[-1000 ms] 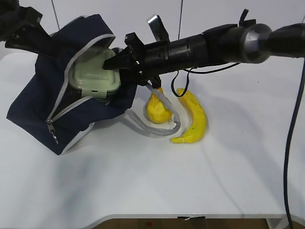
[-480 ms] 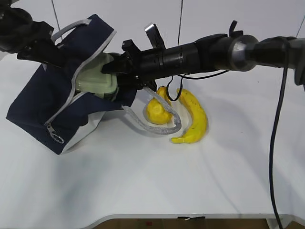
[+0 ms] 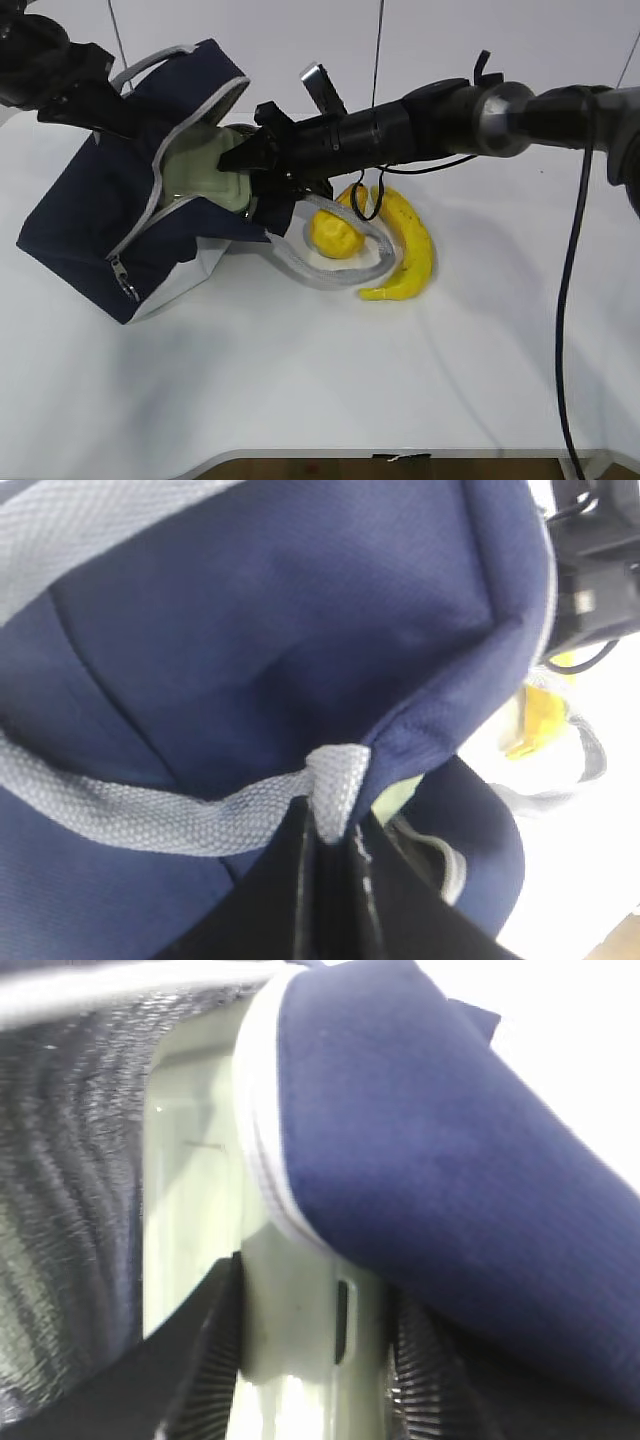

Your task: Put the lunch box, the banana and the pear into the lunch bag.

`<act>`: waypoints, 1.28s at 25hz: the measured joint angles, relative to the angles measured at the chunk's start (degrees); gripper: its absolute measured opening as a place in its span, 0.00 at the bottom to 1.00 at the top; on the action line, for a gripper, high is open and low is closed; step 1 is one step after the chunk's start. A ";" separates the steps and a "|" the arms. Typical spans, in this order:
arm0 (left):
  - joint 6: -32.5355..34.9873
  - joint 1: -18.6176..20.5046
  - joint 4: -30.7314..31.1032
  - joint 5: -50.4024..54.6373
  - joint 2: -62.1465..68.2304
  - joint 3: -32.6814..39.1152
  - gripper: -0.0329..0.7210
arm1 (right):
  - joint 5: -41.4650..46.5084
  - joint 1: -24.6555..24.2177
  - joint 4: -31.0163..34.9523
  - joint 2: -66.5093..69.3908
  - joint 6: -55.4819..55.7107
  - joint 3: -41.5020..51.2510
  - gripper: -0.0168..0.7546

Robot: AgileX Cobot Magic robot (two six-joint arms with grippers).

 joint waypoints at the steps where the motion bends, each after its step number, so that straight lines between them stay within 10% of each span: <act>1: 0.00 0.00 -0.05 0.00 0.00 0.00 0.06 | 0.00 0.00 0.00 0.13 0.00 0.00 0.46; 32: 0.00 0.00 0.46 0.00 0.09 0.00 0.06 | 5.19 0.00 -3.55 1.10 3.47 -0.40 0.56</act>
